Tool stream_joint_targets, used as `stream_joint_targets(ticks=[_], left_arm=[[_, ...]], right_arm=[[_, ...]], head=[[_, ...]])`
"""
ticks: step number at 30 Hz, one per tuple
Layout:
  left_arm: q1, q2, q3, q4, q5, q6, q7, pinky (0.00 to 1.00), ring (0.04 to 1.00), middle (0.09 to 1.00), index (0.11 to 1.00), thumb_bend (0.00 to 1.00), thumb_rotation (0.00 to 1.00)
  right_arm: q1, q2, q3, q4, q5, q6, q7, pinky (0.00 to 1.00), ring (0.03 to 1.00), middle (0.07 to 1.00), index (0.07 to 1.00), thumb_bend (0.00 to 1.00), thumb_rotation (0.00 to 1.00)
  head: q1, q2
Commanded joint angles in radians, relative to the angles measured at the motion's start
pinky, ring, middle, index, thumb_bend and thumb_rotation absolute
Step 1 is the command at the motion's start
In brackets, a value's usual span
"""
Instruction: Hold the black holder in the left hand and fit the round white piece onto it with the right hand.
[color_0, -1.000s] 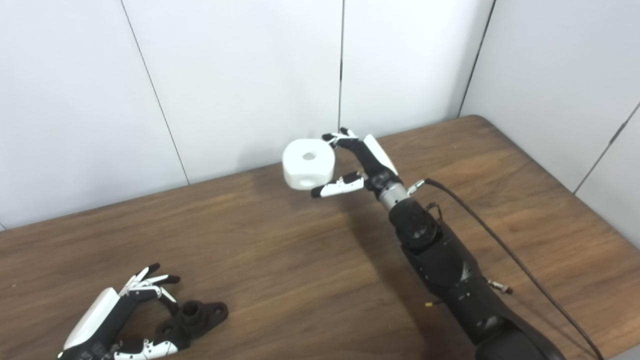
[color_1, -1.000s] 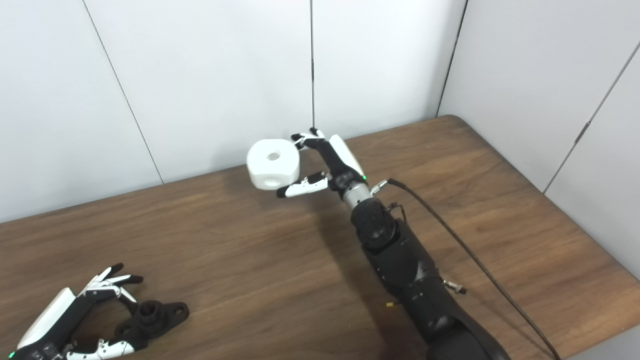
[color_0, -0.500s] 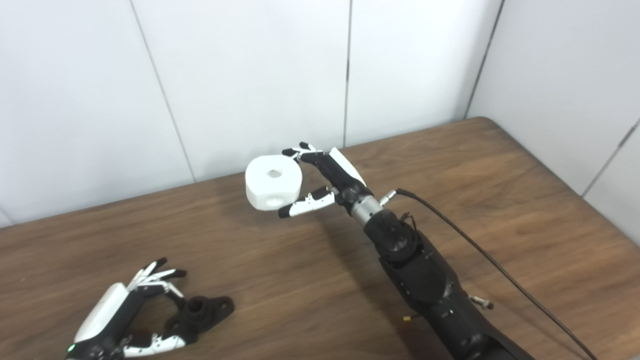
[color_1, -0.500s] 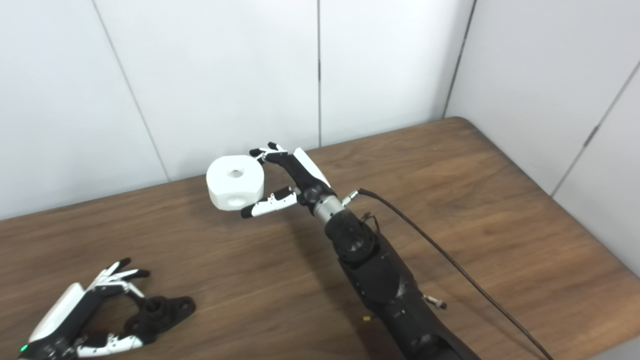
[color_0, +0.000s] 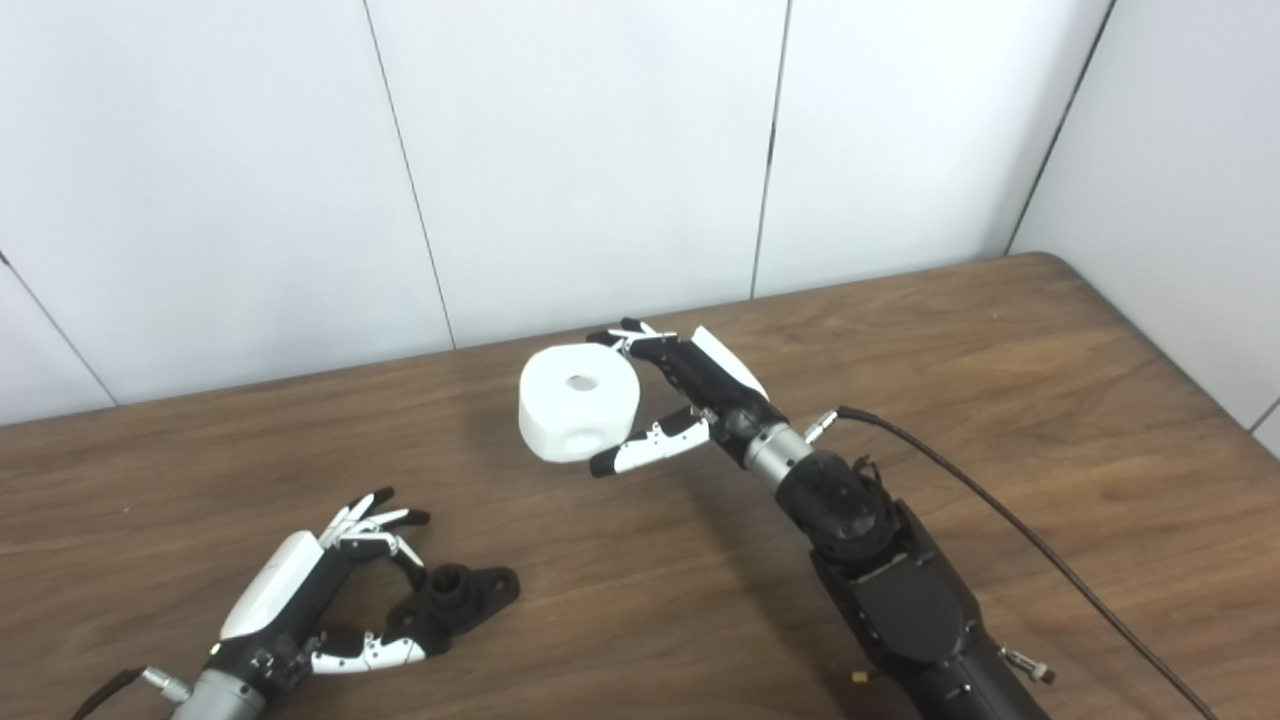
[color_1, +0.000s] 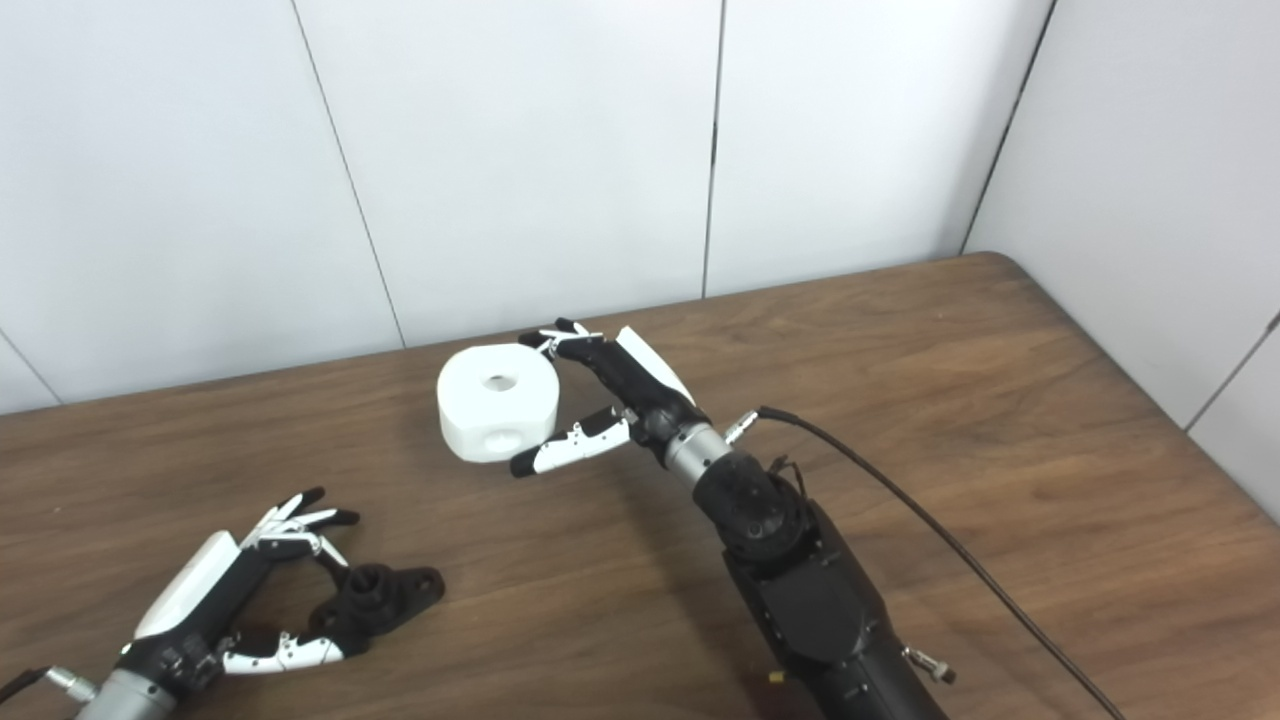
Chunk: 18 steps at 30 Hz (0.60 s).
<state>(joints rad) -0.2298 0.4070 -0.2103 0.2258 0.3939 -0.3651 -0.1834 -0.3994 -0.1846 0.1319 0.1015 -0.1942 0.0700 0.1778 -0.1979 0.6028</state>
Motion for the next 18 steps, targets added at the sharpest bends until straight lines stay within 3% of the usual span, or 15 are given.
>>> stream_joint_targets(ticks=[1, 7, 18], left_arm=[[-0.004, -0.003, -0.015, 0.016, 0.026, 0.030, -0.010, 1.00, 1.000, 0.856, 0.482, 0.52, 0.05], [-0.007, -0.011, -0.023, 0.025, 0.029, 0.020, 0.007, 1.00, 1.000, 0.856, 0.482, 0.52, 0.05], [-0.007, -0.030, -0.032, 0.005, 0.041, 0.062, 0.007, 1.00, 1.000, 0.853, 0.481, 0.52, 0.05]], right_arm=[[-0.031, -0.002, -0.001, -0.044, 0.016, -0.014, 0.008, 1.00, 1.000, 0.857, 0.480, 0.53, 0.15], [-0.013, -0.010, 0.000, -0.067, 0.032, -0.014, 0.036, 1.00, 1.000, 0.851, 0.480, 0.53, 0.14], [0.011, -0.020, 0.007, -0.107, 0.045, 0.021, 0.077, 1.00, 1.000, 0.860, 0.480, 0.53, 0.14]], head=[[0.007, 0.002], [0.046, 0.016], [0.099, 0.043]])
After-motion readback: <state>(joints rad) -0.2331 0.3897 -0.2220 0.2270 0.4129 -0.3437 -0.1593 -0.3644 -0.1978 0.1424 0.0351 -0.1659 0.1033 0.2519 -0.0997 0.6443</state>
